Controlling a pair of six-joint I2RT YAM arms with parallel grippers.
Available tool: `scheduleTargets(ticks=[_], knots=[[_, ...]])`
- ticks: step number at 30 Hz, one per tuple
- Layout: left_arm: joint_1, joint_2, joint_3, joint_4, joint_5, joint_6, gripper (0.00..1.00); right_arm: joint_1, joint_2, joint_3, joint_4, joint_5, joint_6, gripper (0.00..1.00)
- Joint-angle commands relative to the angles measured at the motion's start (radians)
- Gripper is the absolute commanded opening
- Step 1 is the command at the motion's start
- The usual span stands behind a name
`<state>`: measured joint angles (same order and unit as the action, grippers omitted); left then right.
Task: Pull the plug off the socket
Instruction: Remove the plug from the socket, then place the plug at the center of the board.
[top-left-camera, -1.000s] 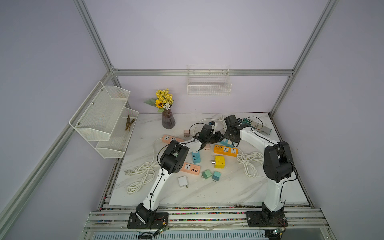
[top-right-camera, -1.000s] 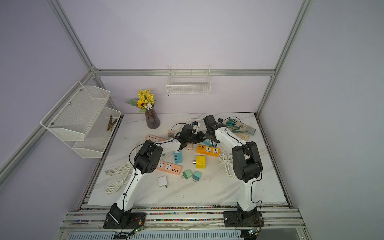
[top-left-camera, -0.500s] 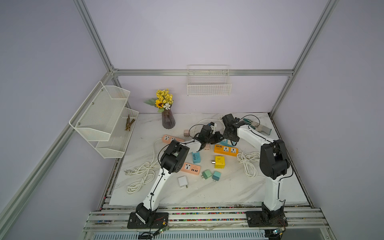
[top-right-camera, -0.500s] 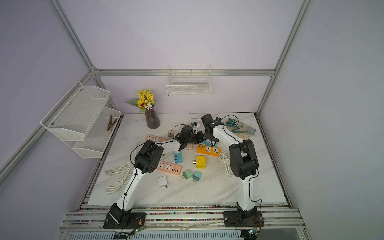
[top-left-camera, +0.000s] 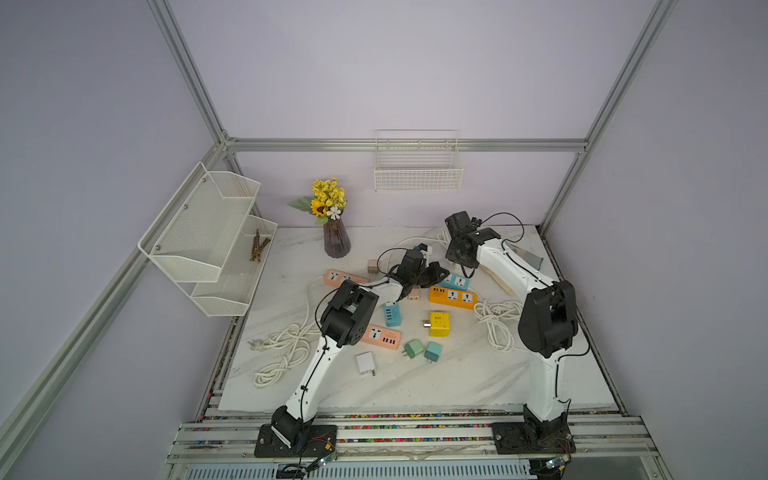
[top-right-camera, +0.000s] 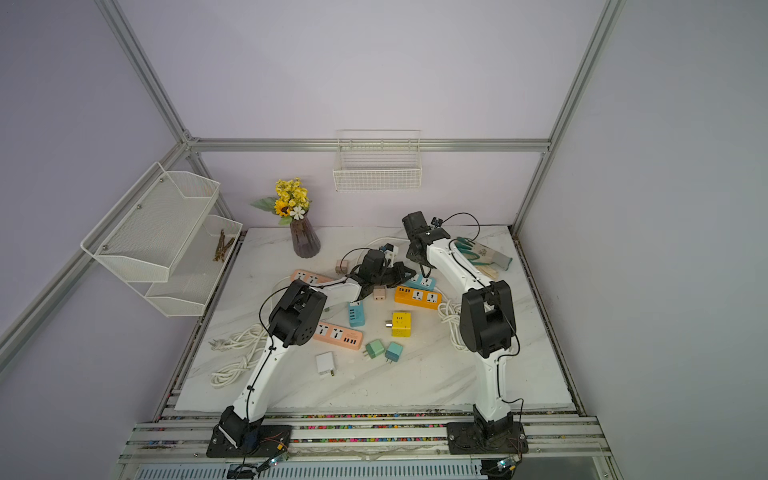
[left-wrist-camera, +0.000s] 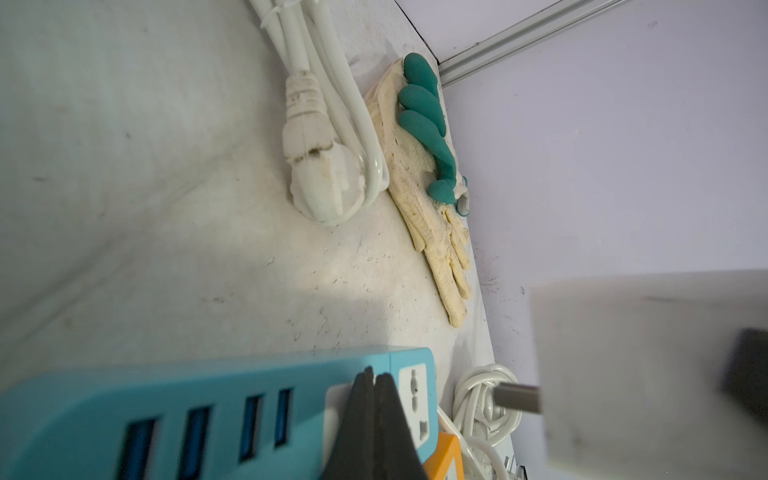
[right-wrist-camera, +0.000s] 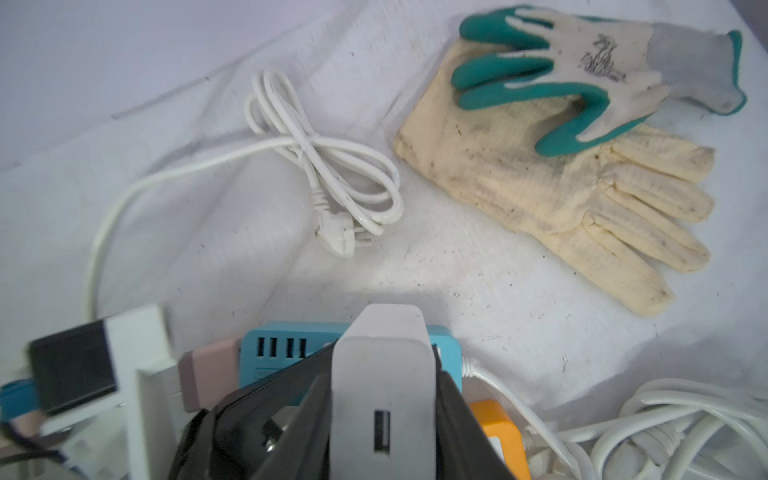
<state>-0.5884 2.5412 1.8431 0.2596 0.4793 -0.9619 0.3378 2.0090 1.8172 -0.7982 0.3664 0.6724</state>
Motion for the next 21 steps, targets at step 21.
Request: scheduleTargets(ticks=[21], knots=[[0.055,-0.076,0.439,-0.394,0.017,0.160,0.13,-0.046,-0.517,-0.585,0.149,-0.398,-0.226,0.00]])
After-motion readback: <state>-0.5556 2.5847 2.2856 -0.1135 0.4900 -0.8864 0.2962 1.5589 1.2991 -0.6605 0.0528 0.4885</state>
